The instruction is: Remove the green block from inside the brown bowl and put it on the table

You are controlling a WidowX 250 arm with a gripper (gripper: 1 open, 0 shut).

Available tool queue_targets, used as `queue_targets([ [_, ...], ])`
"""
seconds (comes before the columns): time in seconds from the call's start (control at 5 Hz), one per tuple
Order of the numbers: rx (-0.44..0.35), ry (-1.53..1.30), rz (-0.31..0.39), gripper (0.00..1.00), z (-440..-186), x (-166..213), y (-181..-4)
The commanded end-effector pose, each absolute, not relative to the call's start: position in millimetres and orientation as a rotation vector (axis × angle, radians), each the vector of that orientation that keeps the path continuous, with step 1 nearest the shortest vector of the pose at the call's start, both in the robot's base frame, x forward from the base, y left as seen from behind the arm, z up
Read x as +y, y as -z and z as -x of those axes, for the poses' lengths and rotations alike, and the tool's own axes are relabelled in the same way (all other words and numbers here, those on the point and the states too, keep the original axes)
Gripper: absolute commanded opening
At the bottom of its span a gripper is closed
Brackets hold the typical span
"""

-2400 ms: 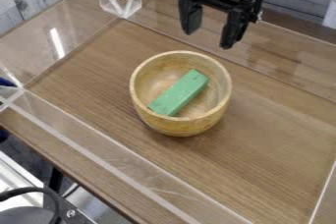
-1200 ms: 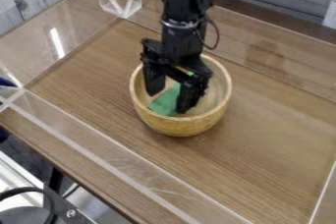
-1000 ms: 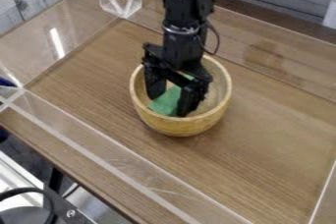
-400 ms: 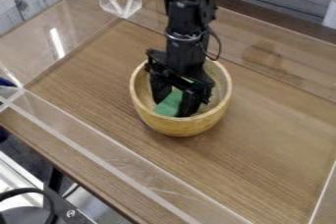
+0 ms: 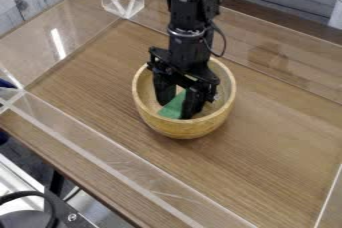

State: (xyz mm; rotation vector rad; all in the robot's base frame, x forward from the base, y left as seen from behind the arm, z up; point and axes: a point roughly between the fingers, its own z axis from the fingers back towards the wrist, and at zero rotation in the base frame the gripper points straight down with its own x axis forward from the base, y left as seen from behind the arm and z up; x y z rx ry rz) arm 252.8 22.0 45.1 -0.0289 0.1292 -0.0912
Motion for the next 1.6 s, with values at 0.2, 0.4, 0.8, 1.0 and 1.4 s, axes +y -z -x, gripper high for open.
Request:
queue_targets([
  [0.2, 0.047, 0.088, 0.029, 1.00, -260.9, 22.7, -71.5],
  [0.4, 0.060, 0.087, 0.030, 1.00, -261.9, 22.7, -63.5],
  [0.8, 0.081, 0.084, 0.034, 0.00, -262.7, 23.0, -50.1],
  [1.0, 0.070, 0.080, 0.038, 1.00, -261.7, 23.1, -58.1],
  [1.4, 0.046, 0.075, 0.049, 1.00, -260.3, 23.3, -72.0],
])
